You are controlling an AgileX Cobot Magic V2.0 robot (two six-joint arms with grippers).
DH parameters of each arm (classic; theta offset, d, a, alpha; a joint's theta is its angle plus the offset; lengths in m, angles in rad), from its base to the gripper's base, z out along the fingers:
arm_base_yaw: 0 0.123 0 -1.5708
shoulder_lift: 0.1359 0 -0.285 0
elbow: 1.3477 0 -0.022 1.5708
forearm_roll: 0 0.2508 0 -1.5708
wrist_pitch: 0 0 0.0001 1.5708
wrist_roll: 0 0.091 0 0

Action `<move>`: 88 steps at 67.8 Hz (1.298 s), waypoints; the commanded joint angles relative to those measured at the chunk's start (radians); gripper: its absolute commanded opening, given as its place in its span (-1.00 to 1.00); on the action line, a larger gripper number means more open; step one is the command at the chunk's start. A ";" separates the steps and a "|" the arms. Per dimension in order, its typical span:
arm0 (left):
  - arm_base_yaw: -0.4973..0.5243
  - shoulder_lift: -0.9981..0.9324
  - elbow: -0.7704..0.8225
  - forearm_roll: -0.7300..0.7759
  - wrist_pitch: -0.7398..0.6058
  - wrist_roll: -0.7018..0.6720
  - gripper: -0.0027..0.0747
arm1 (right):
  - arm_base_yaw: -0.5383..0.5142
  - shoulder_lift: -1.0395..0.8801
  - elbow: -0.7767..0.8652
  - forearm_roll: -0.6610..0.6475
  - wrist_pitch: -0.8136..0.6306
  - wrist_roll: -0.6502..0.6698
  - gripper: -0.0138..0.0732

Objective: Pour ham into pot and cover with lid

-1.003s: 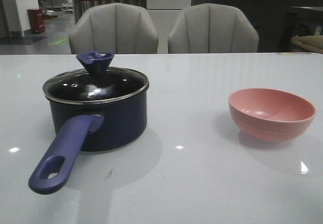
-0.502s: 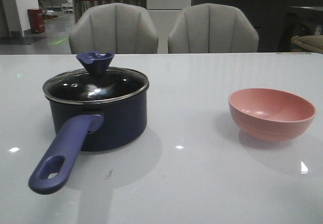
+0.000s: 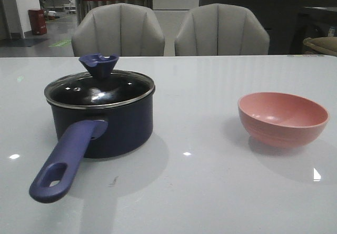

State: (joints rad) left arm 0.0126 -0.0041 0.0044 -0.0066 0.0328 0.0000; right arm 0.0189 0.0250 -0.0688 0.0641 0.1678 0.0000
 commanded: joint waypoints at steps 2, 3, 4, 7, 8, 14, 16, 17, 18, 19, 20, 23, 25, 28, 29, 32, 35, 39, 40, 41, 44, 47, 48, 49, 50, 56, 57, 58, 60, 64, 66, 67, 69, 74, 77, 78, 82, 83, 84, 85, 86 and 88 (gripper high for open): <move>-0.002 -0.019 0.020 -0.008 -0.085 0.000 -0.64 | -0.002 -0.018 0.014 -0.095 -0.090 0.093 -0.34; -0.002 -0.019 0.020 -0.008 -0.085 0.000 -0.64 | 0.002 -0.023 0.021 -0.095 -0.092 0.093 -0.34; -0.002 -0.019 0.020 -0.008 -0.085 0.000 -0.64 | 0.003 -0.026 0.025 -0.095 -0.093 0.093 -0.34; -0.002 -0.019 0.020 -0.008 -0.085 0.000 -0.64 | 0.019 -0.035 0.038 -0.095 -0.100 0.093 -0.34; -0.002 -0.019 0.020 -0.008 -0.085 0.000 -0.64 | 0.024 -0.037 0.043 -0.095 -0.103 0.093 -0.34; -0.002 -0.019 0.020 -0.008 -0.085 0.000 -0.64 | 0.060 -0.050 0.071 -0.095 -0.126 0.092 -0.34; -0.002 -0.019 0.020 -0.008 -0.085 0.000 -0.64 | 0.069 -0.054 0.082 -0.095 -0.141 0.092 -0.34; -0.002 -0.019 0.020 -0.008 -0.085 0.000 -0.64 | 0.071 -0.055 0.090 -0.095 -0.148 0.092 -0.34; -0.002 -0.019 0.020 -0.008 -0.085 0.000 -0.64 | 0.074 -0.055 0.092 -0.095 -0.153 0.092 -0.34; -0.002 -0.019 0.020 -0.008 -0.085 0.000 -0.64 | 0.076 -0.055 0.092 -0.092 -0.144 0.092 -0.34; -0.002 -0.019 0.020 -0.008 -0.085 0.000 -0.64 | 0.077 -0.055 0.091 -0.092 -0.141 0.092 -0.34; -0.002 -0.019 0.020 -0.008 -0.085 0.000 -0.64 | 0.078 -0.055 0.091 -0.091 -0.143 0.092 -0.34; -0.002 -0.019 0.020 -0.008 -0.085 0.000 -0.64 | 0.078 -0.055 0.091 -0.089 -0.145 0.092 -0.34; -0.002 -0.019 0.020 -0.008 -0.085 0.000 -0.64 | 0.079 -0.055 0.091 -0.089 -0.150 0.092 -0.34; -0.002 -0.019 0.020 -0.008 -0.085 0.000 -0.64 | 0.079 -0.055 0.091 -0.088 -0.154 0.092 -0.34; -0.002 -0.019 0.020 -0.008 -0.085 0.000 -0.64 | 0.081 -0.055 0.091 -0.084 -0.154 0.092 -0.34; -0.002 -0.019 0.020 -0.008 -0.085 0.000 -0.64 | 0.089 -0.055 0.091 -0.079 -0.153 0.092 -0.34; -0.002 -0.019 0.020 -0.008 -0.085 0.000 -0.64 | 0.094 -0.055 0.091 -0.079 -0.149 0.092 -0.34; -0.002 -0.019 0.020 -0.008 -0.085 0.000 -0.64 | 0.094 -0.055 0.091 -0.079 -0.148 0.092 -0.34; -0.002 -0.019 0.020 -0.008 -0.085 0.000 -0.64 | 0.096 -0.055 0.091 -0.079 -0.146 0.092 -0.34; -0.002 -0.019 0.020 -0.008 -0.085 0.000 -0.64 | 0.100 -0.055 0.091 -0.079 -0.147 0.092 -0.34; -0.002 -0.019 0.020 -0.008 -0.085 0.000 -0.64 | 0.100 -0.055 0.091 -0.079 -0.147 0.092 -0.34; -0.002 -0.019 0.020 -0.008 -0.085 0.000 -0.64 | 0.100 -0.055 0.091 -0.079 -0.147 0.092 -0.34; -0.002 -0.019 0.020 -0.008 -0.085 0.000 -0.64 | 0.100 -0.055 0.091 -0.079 -0.147 0.092 -0.34; -0.002 -0.019 0.020 -0.008 -0.085 0.000 -0.64 | 0.100 -0.055 0.091 -0.079 -0.147 0.092 -0.34; -0.002 -0.019 0.020 -0.008 -0.085 0.000 -0.64 | 0.100 -0.055 0.091 -0.079 -0.147 0.092 -0.34; -0.002 -0.019 0.020 -0.008 -0.085 0.000 -0.64 | 0.100 -0.055 0.091 -0.079 -0.147 0.092 -0.34; -0.002 -0.019 0.020 -0.008 -0.085 0.000 -0.64 | 0.100 -0.055 0.091 -0.079 -0.147 0.092 -0.34; -0.002 -0.019 0.020 -0.008 -0.085 0.000 -0.64 | 0.100 -0.055 0.091 -0.079 -0.147 0.092 -0.34; -0.002 -0.019 0.020 -0.008 -0.085 0.000 -0.64 | 0.100 -0.055 0.091 -0.079 -0.147 0.092 -0.34; -0.002 -0.019 0.020 -0.008 -0.085 0.000 -0.64 | 0.100 -0.055 0.091 -0.079 -0.147 0.092 -0.34; -0.002 -0.019 0.020 -0.008 -0.085 0.000 -0.64 | 0.100 -0.055 0.091 -0.079 -0.147 0.092 -0.34; -0.002 -0.019 0.020 -0.008 -0.085 0.000 -0.64 | 0.100 -0.055 0.091 -0.079 -0.147 0.092 -0.34; -0.002 -0.019 0.020 -0.008 -0.085 0.000 -0.64 | 0.100 -0.055 0.091 -0.079 -0.147 0.092 -0.34; -0.002 -0.019 0.020 -0.008 -0.085 0.000 -0.64 | 0.100 -0.055 0.091 -0.079 -0.147 0.092 -0.34; -0.002 -0.019 0.020 -0.008 -0.085 0.000 -0.64 | 0.100 -0.055 0.091 -0.079 -0.147 0.092 -0.34; -0.002 -0.019 0.020 -0.008 -0.085 0.000 -0.64 | 0.100 -0.055 0.091 -0.079 -0.147 0.092 -0.34; -0.002 -0.019 0.020 -0.008 -0.085 0.000 -0.64 | 0.100 -0.055 0.091 -0.079 -0.147 0.092 -0.34; -0.002 -0.019 0.020 -0.008 -0.085 0.000 -0.64 | 0.100 -0.055 0.091 -0.079 -0.147 0.092 -0.34; -0.002 -0.019 0.020 -0.008 -0.085 0.000 -0.64 | 0.100 -0.055 0.091 -0.079 -0.147 0.092 -0.34; -0.002 -0.019 0.020 -0.008 -0.085 0.000 -0.64 | 0.100 -0.055 0.091 -0.079 -0.147 0.092 -0.34; -0.002 -0.019 0.020 -0.008 -0.085 0.000 -0.64 | 0.100 -0.055 0.091 -0.079 -0.147 0.092 -0.34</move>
State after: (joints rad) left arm 0.0126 -0.0041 0.0044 -0.0066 0.0328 0.0000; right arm 0.1164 -0.0097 0.0271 -0.0157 0.1069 0.0932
